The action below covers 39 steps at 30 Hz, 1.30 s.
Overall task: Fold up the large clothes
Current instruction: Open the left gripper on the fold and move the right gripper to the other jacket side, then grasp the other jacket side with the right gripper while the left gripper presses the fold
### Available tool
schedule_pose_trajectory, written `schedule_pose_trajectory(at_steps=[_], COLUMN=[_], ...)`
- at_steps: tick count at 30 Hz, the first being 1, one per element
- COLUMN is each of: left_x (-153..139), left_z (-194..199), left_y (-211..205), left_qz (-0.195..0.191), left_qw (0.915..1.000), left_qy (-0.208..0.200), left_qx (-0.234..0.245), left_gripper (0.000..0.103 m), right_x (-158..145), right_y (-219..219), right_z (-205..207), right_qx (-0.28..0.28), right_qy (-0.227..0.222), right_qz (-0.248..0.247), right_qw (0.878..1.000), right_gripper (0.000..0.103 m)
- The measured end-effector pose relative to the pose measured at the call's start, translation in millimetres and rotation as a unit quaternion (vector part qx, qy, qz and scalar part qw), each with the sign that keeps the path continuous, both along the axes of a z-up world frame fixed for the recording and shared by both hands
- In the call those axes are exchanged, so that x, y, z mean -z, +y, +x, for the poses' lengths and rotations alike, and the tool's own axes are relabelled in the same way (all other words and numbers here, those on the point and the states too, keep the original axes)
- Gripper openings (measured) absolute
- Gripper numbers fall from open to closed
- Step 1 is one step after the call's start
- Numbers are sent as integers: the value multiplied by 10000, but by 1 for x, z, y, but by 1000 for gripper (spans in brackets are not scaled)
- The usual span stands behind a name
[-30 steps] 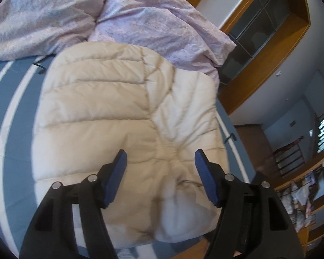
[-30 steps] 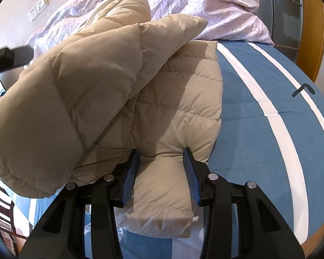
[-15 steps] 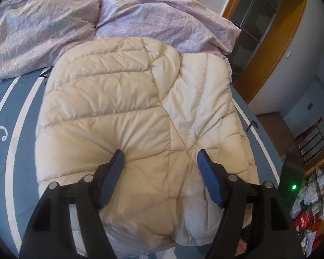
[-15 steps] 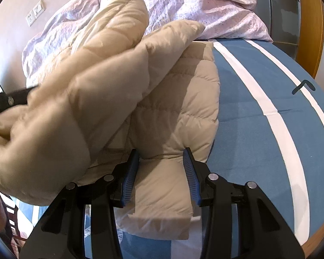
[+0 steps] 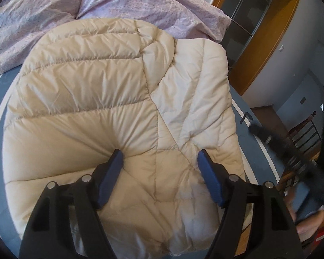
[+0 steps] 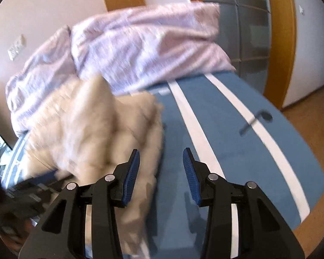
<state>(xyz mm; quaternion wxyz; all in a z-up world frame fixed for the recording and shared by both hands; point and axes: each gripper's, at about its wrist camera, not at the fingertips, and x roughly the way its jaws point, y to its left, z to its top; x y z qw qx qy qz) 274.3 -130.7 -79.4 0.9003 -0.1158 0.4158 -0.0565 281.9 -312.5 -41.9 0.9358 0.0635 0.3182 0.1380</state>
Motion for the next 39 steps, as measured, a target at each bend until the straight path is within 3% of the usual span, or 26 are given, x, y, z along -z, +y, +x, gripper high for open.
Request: schedule_pose_trajectory(at_steps=[5, 10, 15, 23, 31, 39], left_x=[7, 11, 11, 13, 15, 18], left_z=[4, 7, 7, 6, 6, 8], left_y=[-5, -4, -4, -3, -4, -3], left_qz=[-97, -199, -206, -179, -172, -178], left_qw=[9999, 9998, 9997, 9997, 9997, 9995], left_qy=[-26, -12, -26, -61, -84, -95], left_qx=[66, 85, 132, 149, 178, 242], left_gripper=[72, 72, 72, 73, 73, 73], right_x=[-33, -41, -38, -54, -14, 20], right_y=[36, 80, 88, 97, 98, 82], right_z=[15, 39, 47, 40, 69, 82], right_qx=[-515, -953, -1036, -1386, -1038, -787], right_qy=[-235, -166, -104, -464, 137, 497], right_qz=[42, 7, 73, 29, -450, -408], right_qw=[9984, 9953, 9945, 9893, 9935, 9948], right_gripper=[40, 37, 36, 36, 34, 29])
